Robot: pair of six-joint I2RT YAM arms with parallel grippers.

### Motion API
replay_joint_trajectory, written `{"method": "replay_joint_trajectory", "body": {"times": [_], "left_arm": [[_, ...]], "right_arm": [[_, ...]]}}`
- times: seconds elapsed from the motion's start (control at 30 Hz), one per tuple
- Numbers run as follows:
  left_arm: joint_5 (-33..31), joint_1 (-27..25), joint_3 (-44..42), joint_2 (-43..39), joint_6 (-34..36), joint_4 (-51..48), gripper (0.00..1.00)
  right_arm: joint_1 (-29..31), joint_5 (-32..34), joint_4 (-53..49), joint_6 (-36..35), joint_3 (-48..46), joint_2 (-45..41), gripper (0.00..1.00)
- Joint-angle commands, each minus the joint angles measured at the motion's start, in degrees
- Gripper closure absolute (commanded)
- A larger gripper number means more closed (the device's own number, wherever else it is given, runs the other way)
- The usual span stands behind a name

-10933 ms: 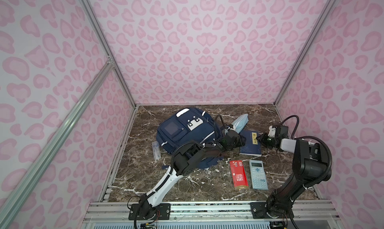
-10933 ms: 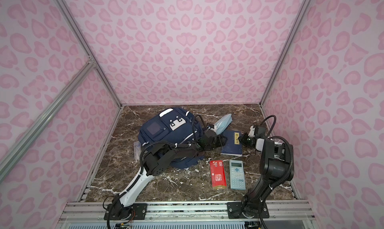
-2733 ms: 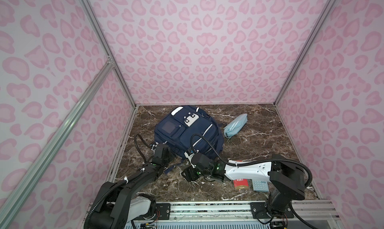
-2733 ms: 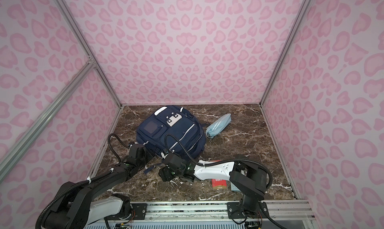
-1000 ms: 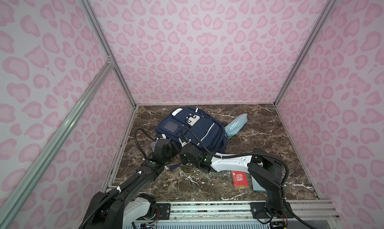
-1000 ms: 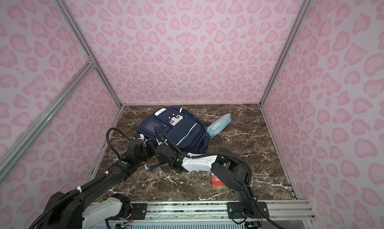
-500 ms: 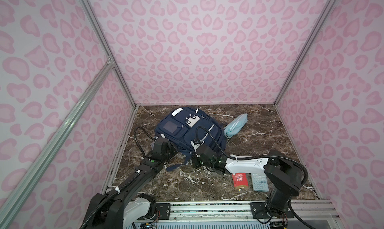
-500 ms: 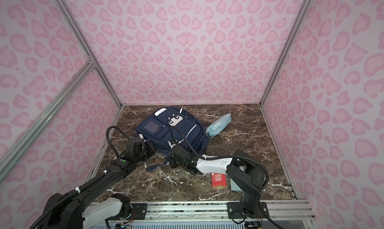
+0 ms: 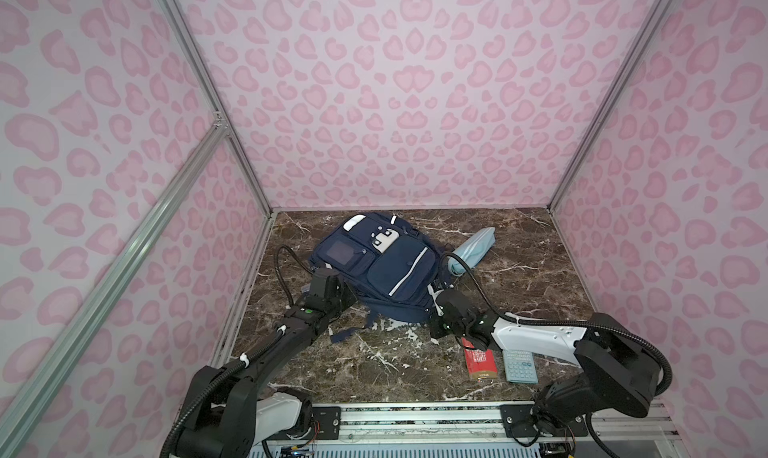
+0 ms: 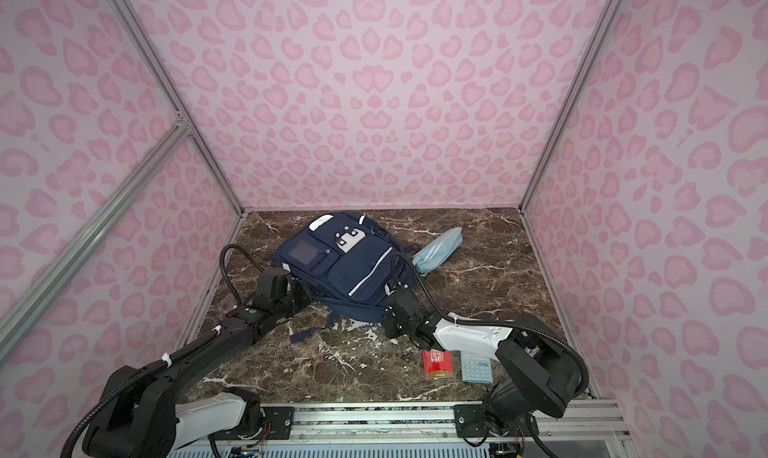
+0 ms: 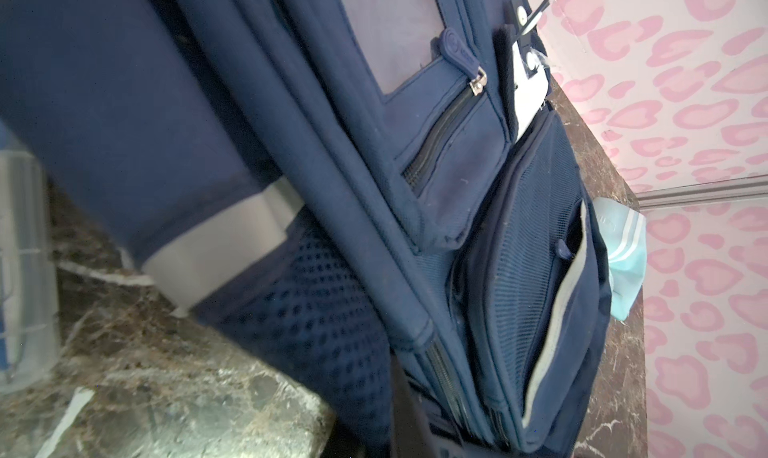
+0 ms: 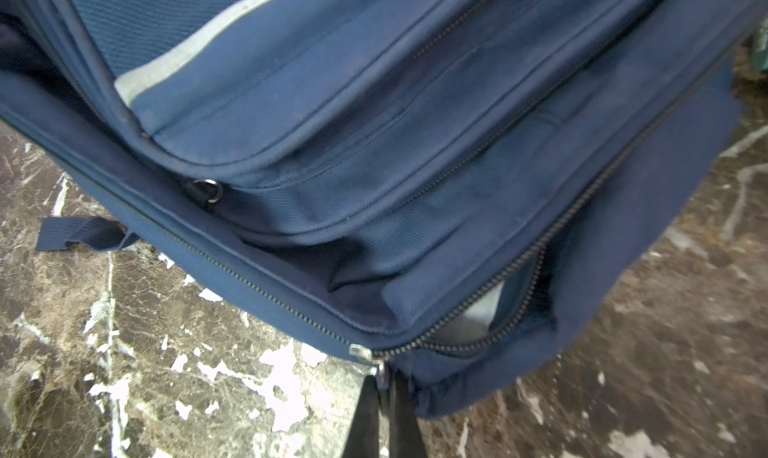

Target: Pack the student bag

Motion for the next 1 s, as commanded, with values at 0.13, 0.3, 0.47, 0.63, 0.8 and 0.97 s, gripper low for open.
{"method": "replay_joint_trajectory", "body": {"times": [0.13,0.3,0.47,0.63,0.8,0.97], "left_arm": [[-8.2,2.1,8.5,8.0,5.3,4.8,0.78],[-8.1,2.1,7.8,3.7,6.7,1.1,0.24],[-3.9,2.1,0.5,-7.1,2.4,-5.4,0.31],[6.2,-2.2,-9.2,-16.6,-10.1,1.0,0.42],[5.9,-4.5,-13.6,-12.7,-15.3,7.4,0.42],[0.1,-6.6,-17.0,-11.0,-18.9,10.9,0.41]], "right_arm": [[12.0,-5.0,-2.4,1.9,10.6,8.2,1.0],[13.1,-8.7,-1.8,7.6,22.9,17.8,1.0],[12.7,-9.1,-0.3,8.0,28.8,22.3,1.0],[13.4,-10.4,1.6,8.2,29.4,24.1,1.0],[14.6,-10.8,3.2,7.6,29.0,23.3,1.0],[15.8,-9.1,2.2,6.8,29.0,22.3,1.0]]}}
